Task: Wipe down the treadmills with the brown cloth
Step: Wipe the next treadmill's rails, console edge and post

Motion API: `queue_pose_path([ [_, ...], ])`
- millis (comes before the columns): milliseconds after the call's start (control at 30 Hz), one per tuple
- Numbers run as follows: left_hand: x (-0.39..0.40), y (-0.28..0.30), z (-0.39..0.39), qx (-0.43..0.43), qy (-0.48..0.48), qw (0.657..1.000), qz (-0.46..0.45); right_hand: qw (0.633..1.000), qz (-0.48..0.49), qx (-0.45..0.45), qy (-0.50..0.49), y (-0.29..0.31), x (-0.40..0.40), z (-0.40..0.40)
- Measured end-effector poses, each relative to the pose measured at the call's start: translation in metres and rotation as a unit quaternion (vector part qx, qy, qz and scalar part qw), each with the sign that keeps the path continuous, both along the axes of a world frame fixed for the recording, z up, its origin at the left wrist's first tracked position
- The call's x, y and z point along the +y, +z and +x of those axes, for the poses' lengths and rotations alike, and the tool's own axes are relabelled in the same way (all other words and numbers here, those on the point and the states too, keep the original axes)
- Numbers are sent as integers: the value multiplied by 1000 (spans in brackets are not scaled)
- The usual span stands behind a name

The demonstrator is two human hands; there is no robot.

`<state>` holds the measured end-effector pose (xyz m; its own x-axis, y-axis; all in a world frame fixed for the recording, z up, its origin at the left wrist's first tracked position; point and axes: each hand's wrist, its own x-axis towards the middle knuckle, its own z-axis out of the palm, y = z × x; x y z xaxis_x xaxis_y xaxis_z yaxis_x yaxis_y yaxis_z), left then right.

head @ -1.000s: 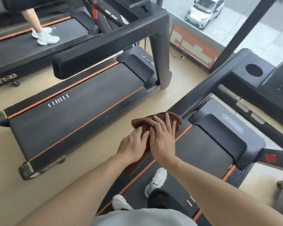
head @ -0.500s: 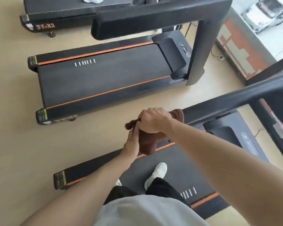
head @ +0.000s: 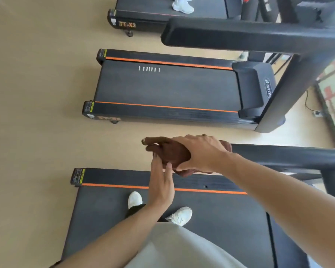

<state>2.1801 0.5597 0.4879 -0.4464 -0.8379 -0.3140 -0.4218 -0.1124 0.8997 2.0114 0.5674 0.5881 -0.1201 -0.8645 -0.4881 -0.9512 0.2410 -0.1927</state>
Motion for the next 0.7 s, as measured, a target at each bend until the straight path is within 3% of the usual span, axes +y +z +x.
queue_pose_path([
  [67,1,-5,5,2,-41,995,-86,999,5,36,-8,1,20,-16],
  [133,0,-14,11,6,-72,992,-107,998,6,70,-2,-3,28,-22],
  [300,-10,-34,34,-9,-24,999,-36,985,-31,159,54,-15,20,-5],
  [467,-28,-40,51,-6,71,996,61,967,-133,173,128,-37,24,9],
  [633,-54,-45,53,23,125,987,98,953,-158,164,201,-40,11,19],
  [700,-62,-49,49,26,141,984,103,950,-120,174,229,-42,-4,27],
])
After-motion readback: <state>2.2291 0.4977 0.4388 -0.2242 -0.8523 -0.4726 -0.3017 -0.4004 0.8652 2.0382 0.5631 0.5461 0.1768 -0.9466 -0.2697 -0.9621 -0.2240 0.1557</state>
